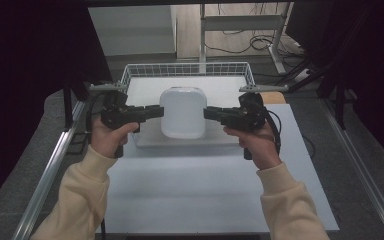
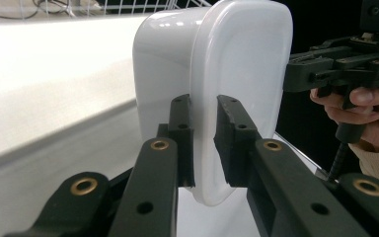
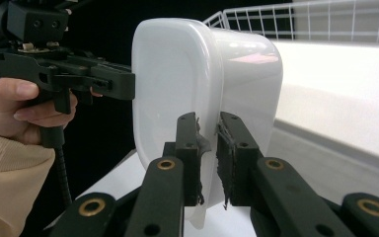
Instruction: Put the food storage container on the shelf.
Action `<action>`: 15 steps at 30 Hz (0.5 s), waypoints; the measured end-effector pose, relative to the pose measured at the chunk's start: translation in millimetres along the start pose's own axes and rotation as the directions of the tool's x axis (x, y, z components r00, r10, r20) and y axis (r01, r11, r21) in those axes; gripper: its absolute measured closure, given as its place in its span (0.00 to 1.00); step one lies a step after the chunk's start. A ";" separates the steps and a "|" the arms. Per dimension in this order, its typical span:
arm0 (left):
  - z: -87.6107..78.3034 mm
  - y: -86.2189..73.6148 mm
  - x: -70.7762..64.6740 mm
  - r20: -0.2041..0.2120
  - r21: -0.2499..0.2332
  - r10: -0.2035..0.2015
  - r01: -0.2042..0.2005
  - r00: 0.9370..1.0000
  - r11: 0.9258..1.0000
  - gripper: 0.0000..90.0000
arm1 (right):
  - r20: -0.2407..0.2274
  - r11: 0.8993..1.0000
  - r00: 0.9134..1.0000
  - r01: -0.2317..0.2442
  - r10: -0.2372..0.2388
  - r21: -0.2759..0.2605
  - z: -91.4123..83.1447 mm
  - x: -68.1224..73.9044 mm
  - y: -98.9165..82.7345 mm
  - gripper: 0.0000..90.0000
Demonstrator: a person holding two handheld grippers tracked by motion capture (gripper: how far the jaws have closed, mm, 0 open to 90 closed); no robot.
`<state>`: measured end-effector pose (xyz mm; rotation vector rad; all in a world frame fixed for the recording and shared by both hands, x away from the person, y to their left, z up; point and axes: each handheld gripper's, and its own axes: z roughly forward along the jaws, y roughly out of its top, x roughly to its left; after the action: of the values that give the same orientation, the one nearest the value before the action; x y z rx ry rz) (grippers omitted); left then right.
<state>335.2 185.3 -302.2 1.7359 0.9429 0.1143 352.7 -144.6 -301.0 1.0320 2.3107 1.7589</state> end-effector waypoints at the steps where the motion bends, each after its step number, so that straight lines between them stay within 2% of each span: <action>1: 0.8 4.6 0.4 -0.007 0.006 0.004 -0.004 1.000 1.000 0.87 | 0.000 1.000 1.000 -0.001 0.001 -0.001 0.1 -1.1 2.3 0.89; 8: 8.0 26.5 8.3 -0.015 0.008 0.011 -0.010 1.000 1.000 0.87 | 0.003 1.000 1.000 -0.013 0.013 -0.007 4.0 -14.3 23.6 0.89; 15: 20.0 37.5 24.7 0.005 0.011 -0.033 0.033 0.999 0.999 0.87 | 0.012 0.999 0.999 -0.046 0.046 0.007 11.7 -29.3 36.6 0.89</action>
<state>382.0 182.7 -287.4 1.7287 0.9700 0.0832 397.6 -146.0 -282.8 1.1022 2.3065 1.7565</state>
